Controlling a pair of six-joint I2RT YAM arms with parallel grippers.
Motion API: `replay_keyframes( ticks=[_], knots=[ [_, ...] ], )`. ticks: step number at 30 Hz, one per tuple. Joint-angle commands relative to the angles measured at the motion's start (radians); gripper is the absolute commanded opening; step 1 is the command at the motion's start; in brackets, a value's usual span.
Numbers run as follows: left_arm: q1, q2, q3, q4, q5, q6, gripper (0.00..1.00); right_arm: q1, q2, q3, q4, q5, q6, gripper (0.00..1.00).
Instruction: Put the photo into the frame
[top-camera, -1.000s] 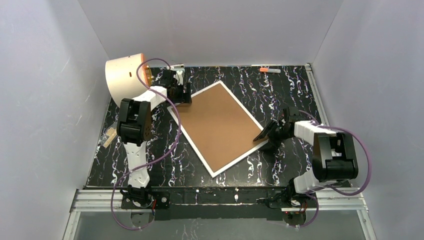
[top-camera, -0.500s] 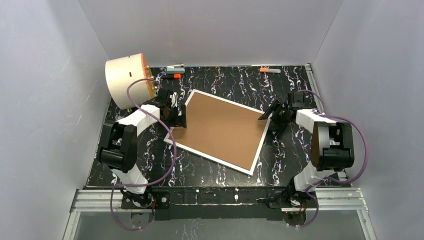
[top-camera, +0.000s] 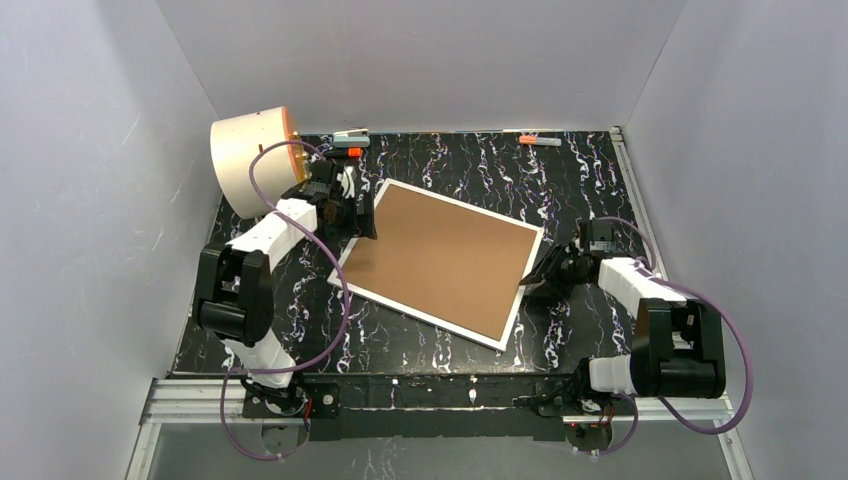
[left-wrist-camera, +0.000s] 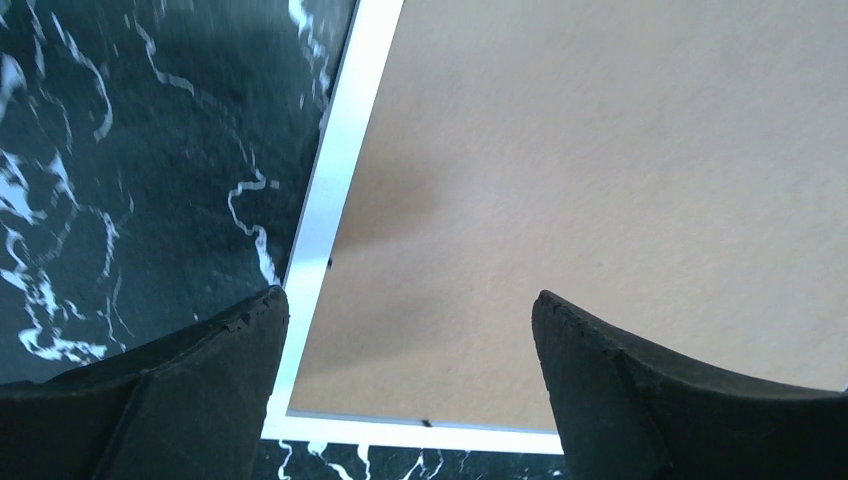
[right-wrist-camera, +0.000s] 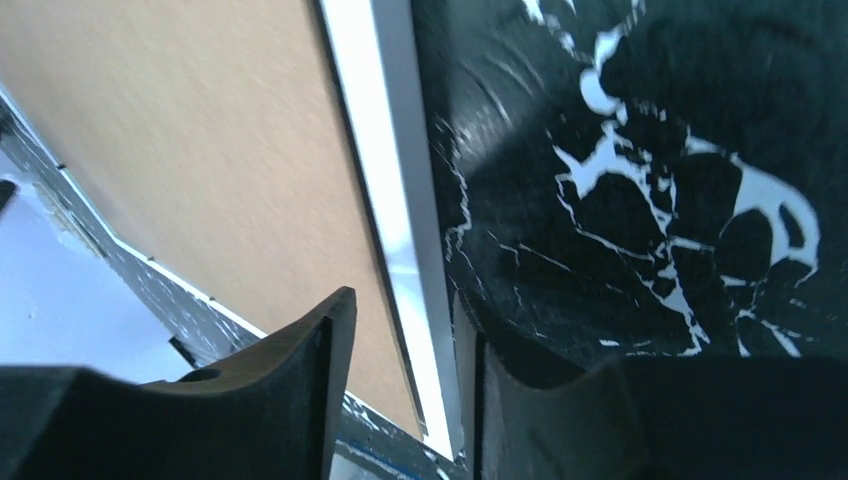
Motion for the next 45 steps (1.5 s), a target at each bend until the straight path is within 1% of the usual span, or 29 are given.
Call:
replay_keyframes(
  ticks=[1, 4, 6, 9, 11, 14, 17, 20, 24, 27, 32, 37, 41, 45],
  knots=[
    [-0.025, -0.019, 0.096, -0.017, 0.017, 0.022, 0.89, -0.004, -0.006, -0.045, 0.009, -0.077, 0.002, 0.47],
    [-0.082, -0.004, 0.137, -0.031, 0.001, 0.042, 0.9, -0.004, 0.021, -0.058, 0.026, -0.097, 0.001, 0.44],
    [-0.129, 0.006, 0.166, -0.036, -0.009, 0.057, 0.9, -0.004, 0.023, -0.065, 0.037, -0.105, 0.009, 0.43],
    [-0.193, 0.026, 0.207, -0.038, -0.004, 0.066, 0.92, -0.004, -0.01, -0.065, 0.044, -0.103, 0.034, 0.44],
    [-0.217, 0.045, 0.228, -0.038, -0.009, 0.068, 0.93, -0.004, -0.044, -0.065, 0.037, -0.086, 0.056, 0.44],
    [-0.22, 0.078, 0.261, -0.05, -0.071, 0.058, 0.95, -0.004, -0.077, -0.07, 0.044, -0.105, 0.082, 0.45],
    [-0.22, 0.114, 0.303, -0.072, -0.065, 0.071, 0.96, 0.005, -0.088, -0.07, 0.057, -0.137, 0.09, 0.49],
    [-0.22, 0.134, 0.317, -0.088, -0.08, 0.059, 0.96, 0.018, -0.071, -0.072, 0.083, -0.166, 0.102, 0.51],
    [-0.22, 0.15, 0.325, -0.097, -0.102, 0.051, 0.96, 0.043, -0.022, -0.063, 0.107, -0.153, 0.115, 0.51],
    [-0.22, 0.159, 0.34, -0.096, -0.079, 0.052, 0.96, 0.059, 0.008, -0.051, 0.116, -0.132, 0.121, 0.52],
    [-0.221, 0.177, 0.333, -0.087, 0.01, 0.042, 0.96, 0.086, 0.053, -0.055, 0.149, -0.126, 0.136, 0.52],
    [-0.235, 0.17, 0.308, -0.071, 0.025, 0.052, 0.96, 0.098, 0.066, -0.067, 0.188, -0.14, 0.167, 0.51],
    [-0.25, 0.161, 0.294, -0.054, 0.04, 0.057, 0.96, 0.098, 0.027, -0.096, 0.273, -0.174, 0.208, 0.5],
    [-0.273, 0.153, 0.284, -0.036, 0.035, 0.059, 0.96, 0.097, -0.01, -0.13, 0.408, -0.23, 0.276, 0.49]
  ],
)
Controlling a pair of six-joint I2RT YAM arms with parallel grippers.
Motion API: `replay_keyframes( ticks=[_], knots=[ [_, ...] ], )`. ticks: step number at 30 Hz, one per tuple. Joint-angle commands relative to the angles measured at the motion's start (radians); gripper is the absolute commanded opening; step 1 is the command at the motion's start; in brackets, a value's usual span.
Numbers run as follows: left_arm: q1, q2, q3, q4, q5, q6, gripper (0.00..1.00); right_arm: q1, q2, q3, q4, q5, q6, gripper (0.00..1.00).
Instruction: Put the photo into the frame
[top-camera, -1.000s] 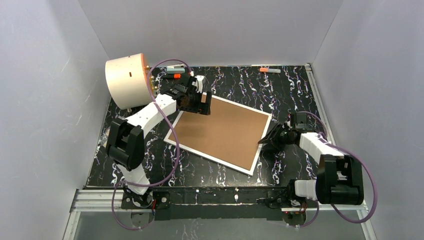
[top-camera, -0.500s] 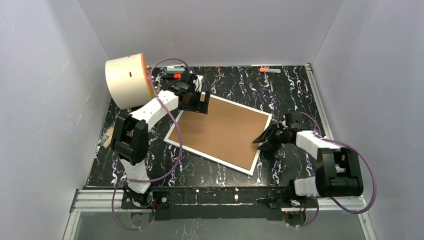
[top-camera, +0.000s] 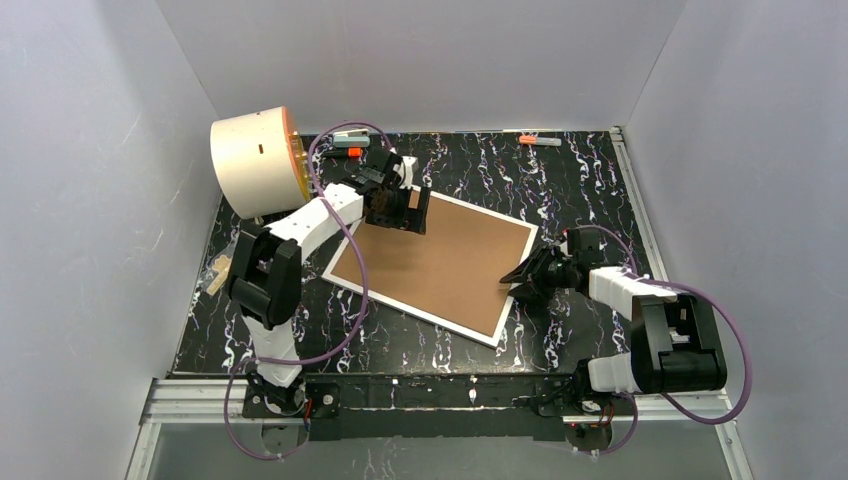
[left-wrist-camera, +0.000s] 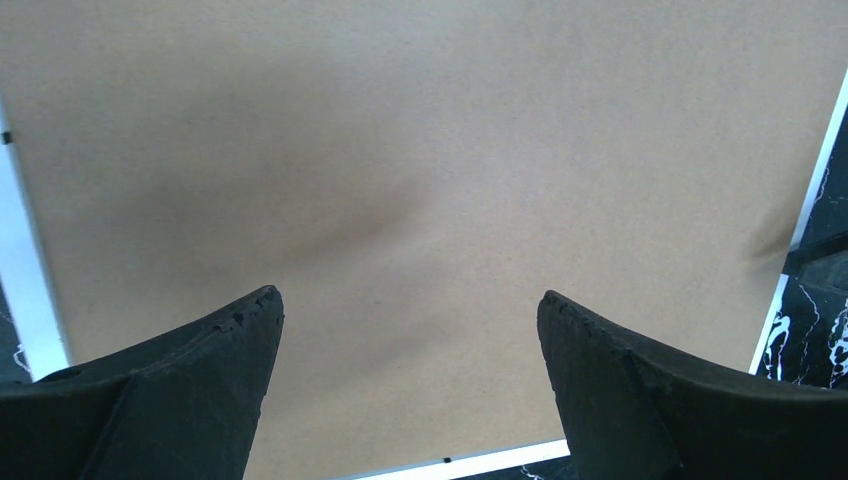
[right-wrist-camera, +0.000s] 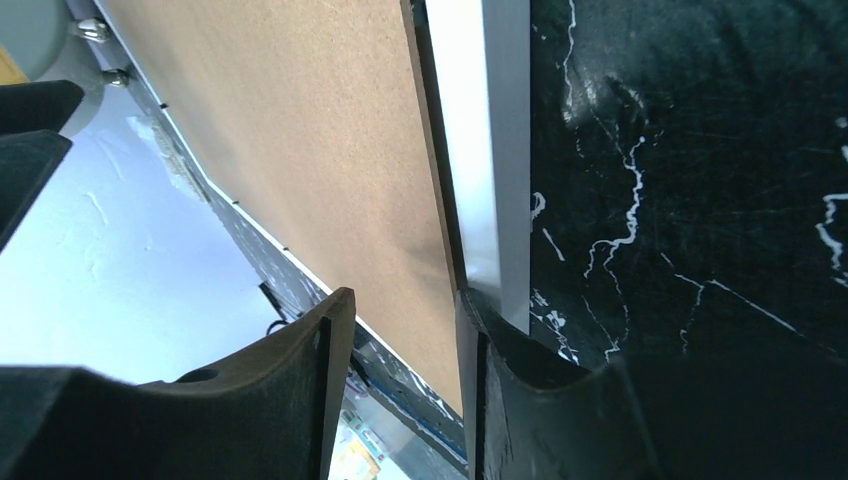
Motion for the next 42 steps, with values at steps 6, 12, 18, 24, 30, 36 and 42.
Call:
replay_keyframes(
  ticks=[6, 12, 18, 24, 30, 36, 42],
  knots=[
    [-0.067, -0.034, -0.02, 0.025, -0.008, 0.021, 0.98, 0.009, -0.062, -0.053, 0.278, -0.094, 0.124, 0.47],
    [-0.125, -0.062, -0.054, 0.045, -0.056, 0.031, 0.98, 0.007, -0.087, -0.059, 0.275, -0.075, 0.14, 0.46],
    [-0.163, -0.09, -0.104, 0.067, -0.072, 0.027, 0.99, 0.008, -0.082, -0.003, 0.007, 0.036, 0.057, 0.5],
    [-0.225, -0.133, -0.158, 0.102, -0.085, 0.028, 0.98, 0.018, -0.115, -0.016, -0.064, 0.045, 0.053, 0.54],
    [-0.226, -0.127, -0.154, 0.064, -0.269, 0.064, 0.98, 0.076, -0.12, -0.048, -0.076, 0.066, 0.083, 0.47],
    [-0.163, -0.109, -0.149, 0.025, -0.373, 0.099, 0.98, 0.097, -0.1, -0.037, -0.117, 0.126, 0.086, 0.44],
    [-0.013, -0.108, -0.163, 0.05, -0.411, 0.059, 0.98, 0.106, -0.078, -0.032, -0.124, 0.144, 0.077, 0.41]
  ],
)
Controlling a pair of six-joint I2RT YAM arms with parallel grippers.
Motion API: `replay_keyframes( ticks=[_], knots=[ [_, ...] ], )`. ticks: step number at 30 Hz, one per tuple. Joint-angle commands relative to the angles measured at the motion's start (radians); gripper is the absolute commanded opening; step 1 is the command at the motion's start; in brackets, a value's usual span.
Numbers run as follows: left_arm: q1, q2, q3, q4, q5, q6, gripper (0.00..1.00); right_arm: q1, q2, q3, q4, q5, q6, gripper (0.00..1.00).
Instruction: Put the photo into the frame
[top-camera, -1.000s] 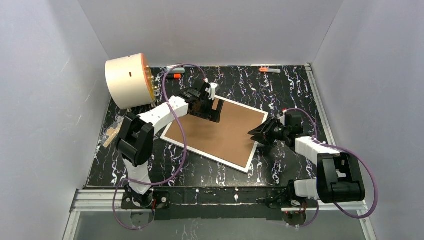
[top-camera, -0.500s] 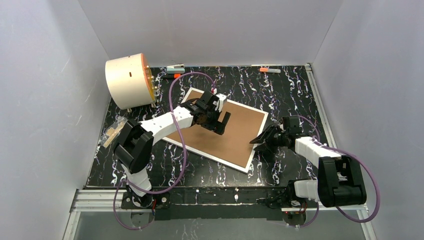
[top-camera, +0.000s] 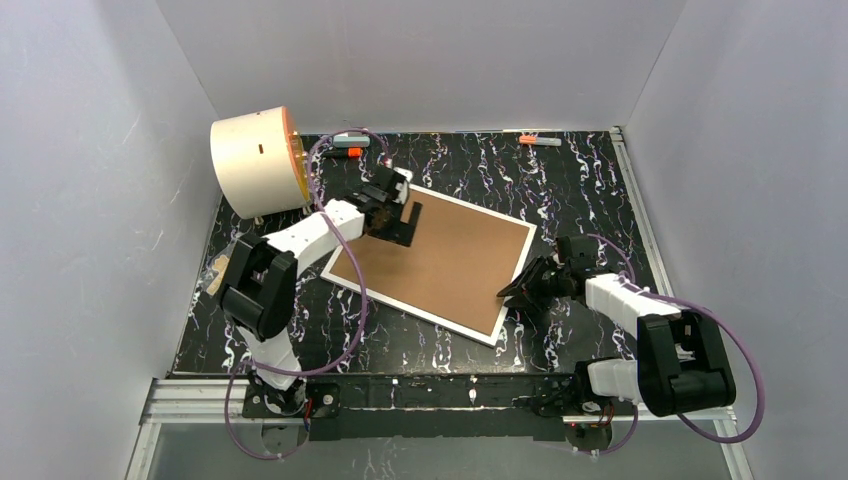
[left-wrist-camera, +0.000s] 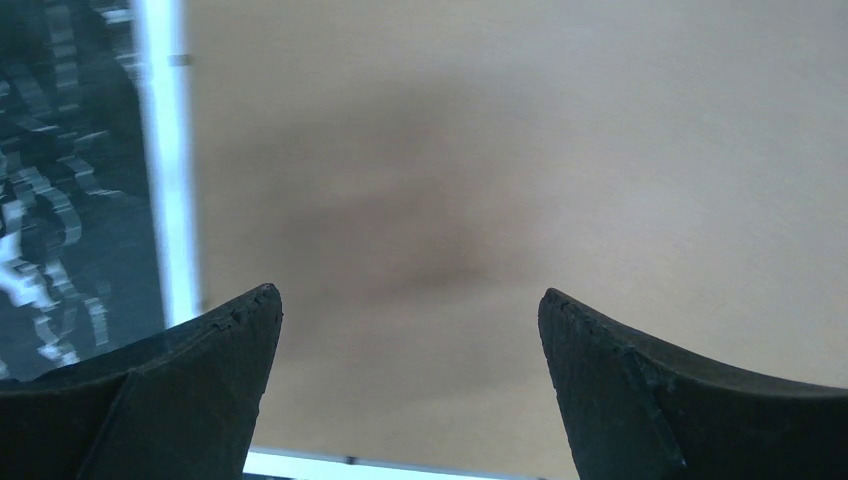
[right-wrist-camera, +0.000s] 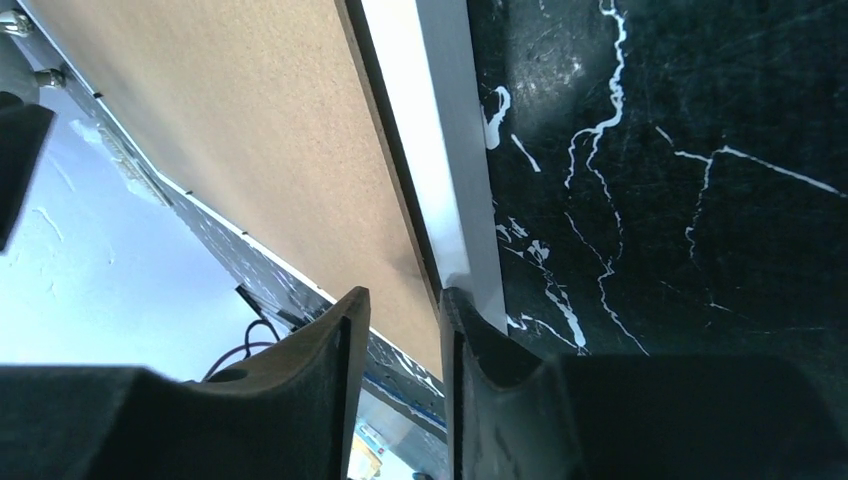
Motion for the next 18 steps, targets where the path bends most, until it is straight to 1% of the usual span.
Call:
replay_keyframes(
  ticks=[1, 4, 7, 9, 12, 18],
  knots=[
    [0.101, -0.026, -0.003, -0.011, -0.128, -0.012, 0.98, 0.012, 0.031, 0.01, -0.025, 0.043, -0.01, 0.38],
    [0.174, -0.014, -0.015, 0.009, -0.162, -0.024, 0.98, 0.015, 0.059, 0.023, -0.023, 0.045, -0.021, 0.3],
    [0.251, 0.015, -0.026, 0.038, -0.099, -0.029, 0.99, 0.016, 0.084, 0.042, -0.035, 0.058, -0.036, 0.25],
    [0.283, 0.03, -0.039, 0.061, -0.062, -0.028, 0.98, 0.018, 0.099, 0.057, -0.047, 0.072, -0.049, 0.21],
    [0.301, 0.05, -0.056, 0.077, -0.054, -0.013, 0.99, 0.019, 0.119, 0.081, -0.073, 0.096, -0.068, 0.15],
    [0.316, 0.053, -0.118, 0.114, -0.131, 0.001, 0.99, 0.028, 0.152, 0.108, -0.096, 0.135, -0.103, 0.07]
  ],
)
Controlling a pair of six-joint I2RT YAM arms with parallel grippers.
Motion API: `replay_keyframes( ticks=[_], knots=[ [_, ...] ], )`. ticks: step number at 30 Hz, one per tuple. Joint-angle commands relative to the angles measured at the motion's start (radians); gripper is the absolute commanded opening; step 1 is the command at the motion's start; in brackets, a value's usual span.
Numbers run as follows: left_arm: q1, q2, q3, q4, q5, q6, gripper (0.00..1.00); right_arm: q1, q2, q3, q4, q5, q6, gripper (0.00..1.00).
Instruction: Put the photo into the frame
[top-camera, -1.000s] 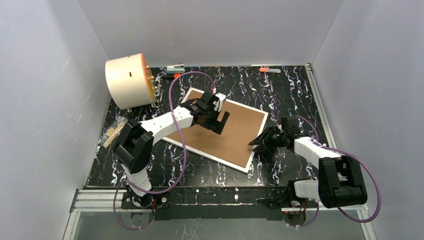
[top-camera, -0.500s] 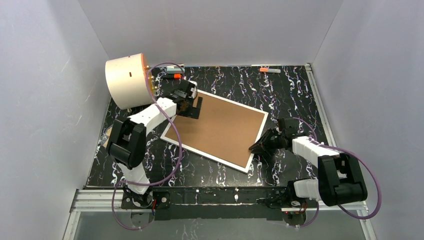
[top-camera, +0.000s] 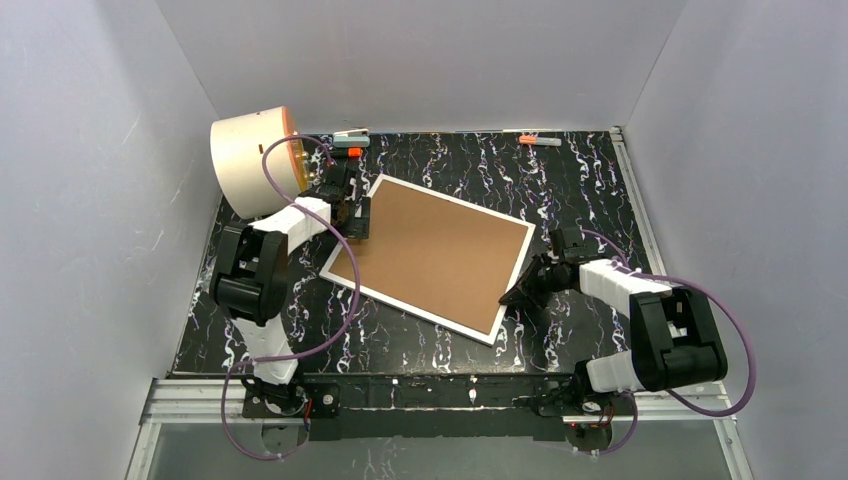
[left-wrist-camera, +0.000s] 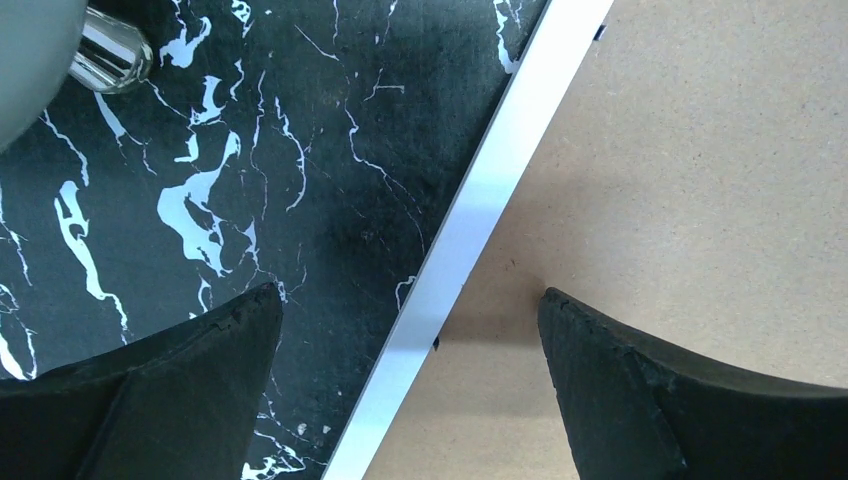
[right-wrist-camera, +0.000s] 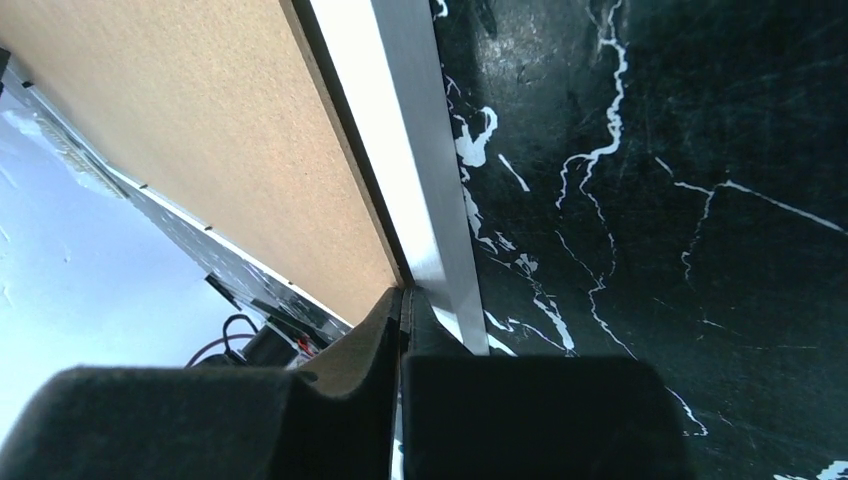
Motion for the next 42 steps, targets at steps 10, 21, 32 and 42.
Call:
replay_keyframes(
  ticks=[10, 21, 32, 42],
  knots=[
    [0.006, -0.01, -0.077, 0.038, 0.063, 0.005, 0.98, 0.029, 0.012, 0.029, 0.126, 0.028, -0.018, 0.3],
    [0.006, -0.021, -0.112, 0.024, 0.201, -0.063, 0.95, 0.029, -0.078, -0.08, 0.385, -0.096, 0.181, 0.47],
    [0.006, -0.076, -0.137, -0.004, 0.213, -0.092, 0.89, 0.034, -0.166, -0.054, 0.034, 0.023, 0.166, 0.52],
    [0.006, -0.093, -0.15, -0.007, 0.239, -0.095, 0.79, 0.081, -0.108, -0.084, 0.097, 0.016, 0.173, 0.49]
  ],
)
